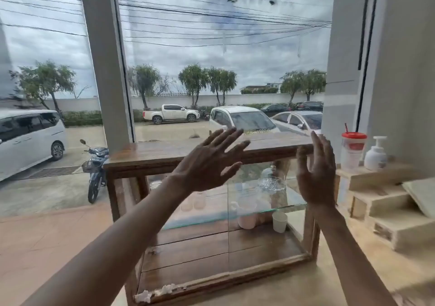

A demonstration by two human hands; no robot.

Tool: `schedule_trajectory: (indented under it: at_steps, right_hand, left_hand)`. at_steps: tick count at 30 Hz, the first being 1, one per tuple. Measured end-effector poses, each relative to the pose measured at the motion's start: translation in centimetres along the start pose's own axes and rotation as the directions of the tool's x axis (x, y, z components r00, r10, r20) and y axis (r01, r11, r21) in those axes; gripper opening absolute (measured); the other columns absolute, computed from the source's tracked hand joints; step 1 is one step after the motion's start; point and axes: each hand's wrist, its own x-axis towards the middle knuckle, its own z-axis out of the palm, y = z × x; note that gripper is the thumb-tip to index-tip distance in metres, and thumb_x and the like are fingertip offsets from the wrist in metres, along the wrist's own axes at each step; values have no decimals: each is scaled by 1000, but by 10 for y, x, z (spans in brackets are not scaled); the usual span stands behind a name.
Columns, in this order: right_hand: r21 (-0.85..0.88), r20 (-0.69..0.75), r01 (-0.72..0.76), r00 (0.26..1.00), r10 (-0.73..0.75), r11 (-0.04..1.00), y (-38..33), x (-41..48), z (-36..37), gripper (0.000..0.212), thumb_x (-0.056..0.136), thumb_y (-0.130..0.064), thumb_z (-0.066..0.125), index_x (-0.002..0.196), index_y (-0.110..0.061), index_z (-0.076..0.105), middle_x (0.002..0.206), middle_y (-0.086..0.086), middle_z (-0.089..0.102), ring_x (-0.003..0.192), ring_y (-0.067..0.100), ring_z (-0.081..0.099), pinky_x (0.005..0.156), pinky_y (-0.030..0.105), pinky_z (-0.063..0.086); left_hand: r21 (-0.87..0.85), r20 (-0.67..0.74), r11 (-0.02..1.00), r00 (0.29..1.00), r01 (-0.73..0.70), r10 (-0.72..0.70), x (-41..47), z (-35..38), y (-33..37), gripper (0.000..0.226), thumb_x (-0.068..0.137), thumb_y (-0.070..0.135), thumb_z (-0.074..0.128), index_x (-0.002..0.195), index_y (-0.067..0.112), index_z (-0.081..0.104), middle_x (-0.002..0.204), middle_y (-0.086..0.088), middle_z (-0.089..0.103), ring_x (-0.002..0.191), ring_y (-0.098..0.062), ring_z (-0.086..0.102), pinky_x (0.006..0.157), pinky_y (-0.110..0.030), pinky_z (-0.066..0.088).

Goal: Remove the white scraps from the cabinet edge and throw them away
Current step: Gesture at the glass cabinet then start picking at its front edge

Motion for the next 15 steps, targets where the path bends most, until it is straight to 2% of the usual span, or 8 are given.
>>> schedule_trajectory:
  at_steps: [2,4,6,9,11,13,15]
  right_hand:
    - [61,-32,-107,994,109,992,8,-18,1,64,95,-52,30,149,-18,33,155,8,29,144,21,26,118,38,22]
    - [118,-5,-145,989,146,982,25,-44,9,63,96,-48,35,151,-19,26,158,3,25,145,17,23,119,41,23]
    - [120,41,-178,984,174,977,46,-66,19,65,96,-49,37,153,-24,18,160,-2,19,146,14,20,119,41,23]
    - [14,115,-321,941,318,947,72,-94,39,71,93,-60,31,153,-23,20,160,4,19,146,20,20,117,48,26]
    - [-56,135,-377,915,381,924,78,-108,50,71,95,-57,35,153,-18,22,160,7,18,147,23,17,117,49,24]
    - [-89,122,-386,911,395,918,79,-113,54,67,97,-48,42,153,-18,21,161,7,14,148,23,13,120,46,20]
    - [-114,95,-383,914,393,917,75,-114,54,67,98,-45,44,154,-16,20,161,7,13,148,23,14,119,37,15]
  left_hand:
    - [95,32,986,990,-138,135,1,12,10,57,101,38,38,154,17,32,163,-16,23,152,-28,21,124,-43,20]
    - [133,80,952,960,-276,267,-4,31,24,57,97,33,47,151,18,38,161,-18,28,150,-30,26,123,-45,24]
    - [148,103,931,941,-335,322,-7,45,33,57,93,33,56,147,19,45,159,-18,34,147,-31,33,121,-45,27]
    - [175,113,924,940,-339,323,-9,61,40,55,91,35,58,143,18,51,157,-19,37,146,-32,36,120,-44,24]
    - [187,148,926,942,-327,303,-8,69,43,55,92,34,58,144,17,50,158,-20,35,147,-33,34,121,-45,18]
    - [193,169,931,945,-309,279,-6,78,44,57,92,32,58,145,15,48,159,-21,31,148,-34,31,121,-45,13]
    - [212,175,932,950,-294,260,-4,87,44,59,91,32,60,145,13,48,160,-20,29,148,-35,29,122,-48,14]
